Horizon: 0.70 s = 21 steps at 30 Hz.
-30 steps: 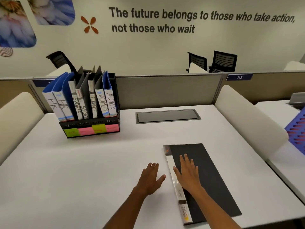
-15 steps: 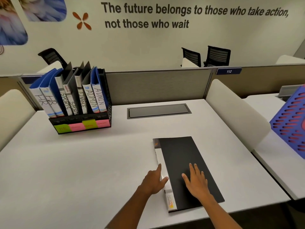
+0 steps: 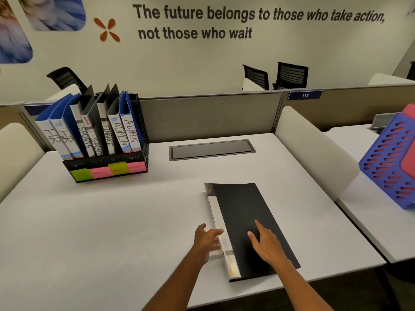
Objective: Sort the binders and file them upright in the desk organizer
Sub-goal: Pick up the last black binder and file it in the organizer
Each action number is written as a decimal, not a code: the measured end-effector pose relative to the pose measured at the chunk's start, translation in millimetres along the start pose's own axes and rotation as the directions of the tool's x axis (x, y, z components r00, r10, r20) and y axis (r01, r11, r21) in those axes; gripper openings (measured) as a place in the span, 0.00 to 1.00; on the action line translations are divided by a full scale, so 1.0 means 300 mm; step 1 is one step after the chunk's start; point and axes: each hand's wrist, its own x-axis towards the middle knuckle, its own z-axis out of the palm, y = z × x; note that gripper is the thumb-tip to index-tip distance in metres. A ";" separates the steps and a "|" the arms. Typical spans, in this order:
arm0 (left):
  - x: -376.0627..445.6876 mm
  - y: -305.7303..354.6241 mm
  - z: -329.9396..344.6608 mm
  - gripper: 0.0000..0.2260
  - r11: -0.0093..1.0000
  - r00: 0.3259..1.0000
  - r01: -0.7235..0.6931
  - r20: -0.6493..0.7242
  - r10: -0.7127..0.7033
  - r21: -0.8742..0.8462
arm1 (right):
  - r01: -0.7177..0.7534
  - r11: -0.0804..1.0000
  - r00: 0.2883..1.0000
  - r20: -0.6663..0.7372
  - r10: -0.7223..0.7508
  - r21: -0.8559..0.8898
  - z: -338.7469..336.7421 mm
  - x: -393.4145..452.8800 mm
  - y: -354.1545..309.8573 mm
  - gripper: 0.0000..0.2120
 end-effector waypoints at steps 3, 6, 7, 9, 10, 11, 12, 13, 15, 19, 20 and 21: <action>-0.013 0.008 0.013 0.25 1.000 0.998 -0.013 0.057 0.013 0.004 | 0.007 1.000 1.000 -0.003 -0.007 0.016 0.002 -0.014 -0.007 0.30; -0.023 0.003 0.036 0.15 0.997 0.994 -0.051 0.096 0.045 0.062 | 0.006 0.998 1.000 -0.026 -0.004 0.061 -0.009 -0.027 -0.015 0.27; -0.027 0.003 0.041 0.14 0.996 0.994 -0.059 0.092 0.052 0.070 | 0.006 0.997 0.999 -0.037 -0.003 0.083 -0.015 -0.031 -0.018 0.26; -0.031 0.009 0.045 0.12 0.993 0.993 -0.089 0.078 0.083 0.083 | 0.002 0.992 0.998 -0.057 0.006 0.129 -0.030 -0.037 -0.026 0.25; -0.033 0.015 0.047 0.12 0.991 0.992 -0.106 0.076 0.100 0.082 | -0.004 0.988 0.998 -0.066 0.014 0.152 -0.039 -0.039 -0.031 0.25; -0.036 0.022 0.050 0.11 0.990 0.990 -0.122 0.075 0.117 0.072 | -0.011 0.985 0.997 -0.071 0.023 0.171 -0.048 -0.039 -0.036 0.24; -0.039 0.031 0.053 0.11 0.989 0.989 -0.136 0.074 0.132 0.059 | -0.015 0.983 0.997 -0.074 0.029 0.185 -0.059 -0.038 -0.044 0.25; -0.043 0.041 0.056 0.11 0.988 0.987 -0.148 0.069 0.145 0.042 | -0.014 0.981 0.997 -0.070 0.028 0.193 -0.068 -0.036 -0.055 0.25; -0.048 0.062 0.062 0.11 0.984 0.983 -0.177 0.041 0.177 0.016 | 0.005 0.979 0.999 -0.052 0.006 0.206 -0.087 -0.030 -0.091 0.26; -0.057 0.099 0.056 0.09 0.964 0.962 -0.266 -0.066 0.267 0.022 | 0.085 0.970 0.996 -0.049 -0.076 0.230 -0.115 -0.014 -0.212 0.27; -0.061 0.107 0.047 0.09 0.956 0.951 -0.290 -0.098 0.292 0.034 | 0.109 0.967 0.994 -0.050 -0.100 0.232 -0.121 -0.009 -0.251 0.27; -0.066 0.115 0.039 0.09 0.948 0.940 -0.315 -0.126 0.318 0.043 | 0.131 0.964 0.991 -0.051 -0.123 0.232 -0.129 -0.004 -0.291 0.27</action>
